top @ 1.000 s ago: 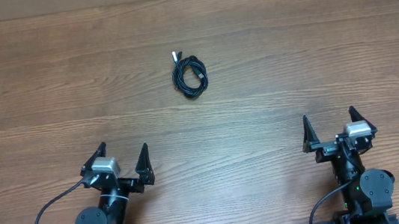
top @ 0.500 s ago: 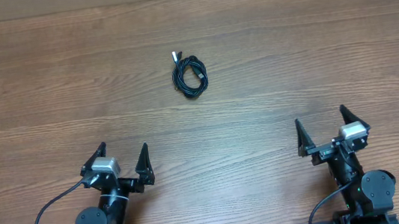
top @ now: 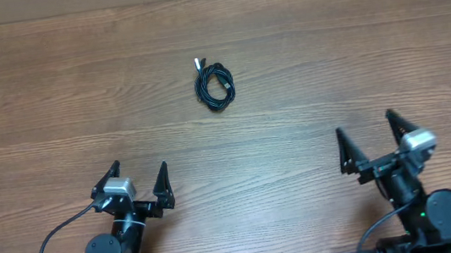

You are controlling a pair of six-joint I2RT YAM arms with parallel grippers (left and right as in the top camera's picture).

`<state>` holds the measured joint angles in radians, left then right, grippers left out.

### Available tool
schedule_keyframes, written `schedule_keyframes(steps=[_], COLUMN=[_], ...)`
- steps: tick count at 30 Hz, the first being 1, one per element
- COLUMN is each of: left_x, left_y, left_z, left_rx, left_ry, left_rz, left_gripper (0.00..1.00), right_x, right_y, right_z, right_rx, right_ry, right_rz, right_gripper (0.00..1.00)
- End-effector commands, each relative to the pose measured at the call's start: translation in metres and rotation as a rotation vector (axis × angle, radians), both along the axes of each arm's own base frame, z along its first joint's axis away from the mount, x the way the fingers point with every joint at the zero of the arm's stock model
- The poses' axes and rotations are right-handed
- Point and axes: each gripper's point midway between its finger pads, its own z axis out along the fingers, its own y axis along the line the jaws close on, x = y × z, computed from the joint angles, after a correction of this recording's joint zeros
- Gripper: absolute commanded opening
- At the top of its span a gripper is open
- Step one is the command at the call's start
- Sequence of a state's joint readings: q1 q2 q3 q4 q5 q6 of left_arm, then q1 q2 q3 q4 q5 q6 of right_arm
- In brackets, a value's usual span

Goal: Untangle cables
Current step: 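Raise the right gripper and move it forward right of the cable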

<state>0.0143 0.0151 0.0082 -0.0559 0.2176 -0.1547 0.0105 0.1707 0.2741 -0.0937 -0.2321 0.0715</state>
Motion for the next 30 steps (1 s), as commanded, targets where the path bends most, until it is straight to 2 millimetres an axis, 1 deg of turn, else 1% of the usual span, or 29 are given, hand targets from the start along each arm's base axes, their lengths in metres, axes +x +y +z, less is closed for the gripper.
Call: schedule_keyframes(steps=[1,5,10,13,15,17,22,30], left_x=[-0.001,-0.001,-0.001,-0.001,-0.001,-0.001,-0.001,-0.001], left_y=[-0.003,-0.003,-0.003,-0.003,-0.003,-0.003,-0.003,-0.003], left_z=[0.001,0.001,0.001,0.001,0.001,0.001,0.001,0.001], left_rx=[-0.010,-0.010,-0.010,-0.010,-0.010,-0.010,-0.010,-0.010], left_ry=[-0.004,-0.004,-0.004,-0.004,-0.004,-0.004,-0.004,-0.004], left_rz=[-0.015,-0.015,-0.015,-0.015,-0.015,-0.015,-0.015,-0.015], left_gripper=[1.00,1.00,1.00,1.00,1.00,1.00,0.99,1.00], right_x=[0.008,0.024,0.036,0.047,0.055,0.063,0.075,0.096], right_y=[0.001,0.014,0.044,0.050,0.051,0.051,0.056,0.056], right_z=[0.025,0.035,0.049,0.047,0.038,0.024,-0.003,-0.059], right_rx=[0.032,0.033,0.049,0.111,0.154,0.191,0.299,0.340], right_ry=[0.052,0.178,0.262,0.316,0.366,0.429,0.568,0.754], right_rz=[0.007,0.085,0.281,0.318,0.315,0.308,0.321,0.292], right_gripper=[1.00,1.00,1.00,1.00,1.00,1.00,1.00,1.00])
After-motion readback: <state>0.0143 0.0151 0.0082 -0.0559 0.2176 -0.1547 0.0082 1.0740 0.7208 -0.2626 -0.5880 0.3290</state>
